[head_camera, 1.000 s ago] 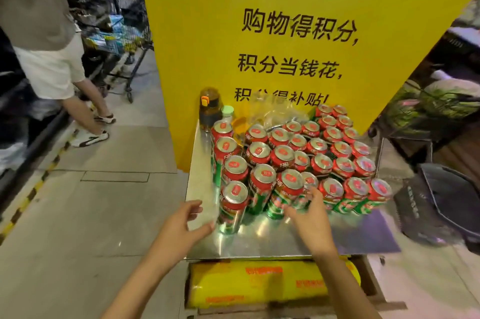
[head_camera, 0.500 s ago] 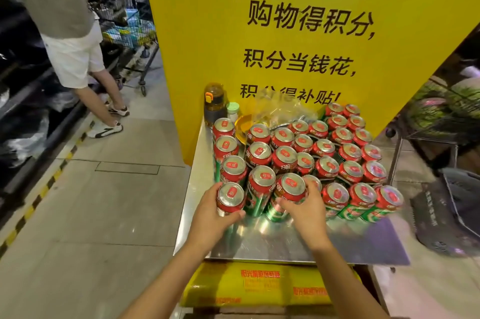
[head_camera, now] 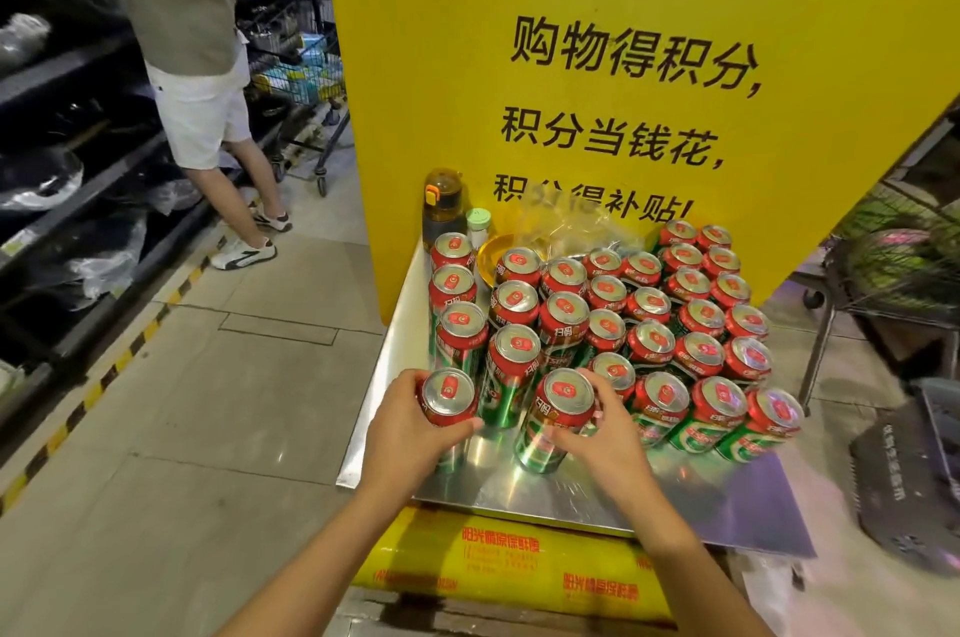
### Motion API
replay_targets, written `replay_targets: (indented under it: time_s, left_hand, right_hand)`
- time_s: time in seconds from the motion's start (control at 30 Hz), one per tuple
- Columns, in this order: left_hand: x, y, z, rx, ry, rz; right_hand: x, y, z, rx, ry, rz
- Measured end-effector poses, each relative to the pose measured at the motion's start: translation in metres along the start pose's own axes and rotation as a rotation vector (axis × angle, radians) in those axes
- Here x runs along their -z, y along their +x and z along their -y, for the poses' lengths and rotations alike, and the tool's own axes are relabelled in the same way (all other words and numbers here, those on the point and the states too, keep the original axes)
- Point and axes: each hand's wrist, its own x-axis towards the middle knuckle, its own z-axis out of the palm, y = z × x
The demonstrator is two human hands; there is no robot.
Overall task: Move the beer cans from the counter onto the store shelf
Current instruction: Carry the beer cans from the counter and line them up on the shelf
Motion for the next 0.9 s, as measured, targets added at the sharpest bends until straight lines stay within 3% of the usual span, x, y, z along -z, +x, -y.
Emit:
replay_targets:
  time_s: [0.13, 0.33, 0.57, 0.77, 0.9]
  left_hand:
    - [-0.004, 0.0, -0.002, 0.01, 0.125, 0.041]
    - [0.028, 0.01, 0.002, 0.012, -0.113, 0.461]
    - [0.025, 0.01, 0.004, -0.052, -0.101, 0.361]
    - [0.018, 0.003, 0.011, -0.032, -0.188, 0.41]
    - [0.012, 0.002, 0.013, -0.012, -0.216, 0.329]
  right_hand:
    - [-0.007, -0.002, -0.006, -0.029, 0.036, 0.016]
    - [-0.009, -0.003, -0.004, -0.035, 0.072, 0.018]
    - [0.001, -0.002, -0.001, -0.044, 0.032, 0.179]
    - [0.0, -0.005, 0.001, -0.042, 0.085, 0.154]
    - [-0.001, -0.007, 0.004, -0.024, 0.091, 0.117]
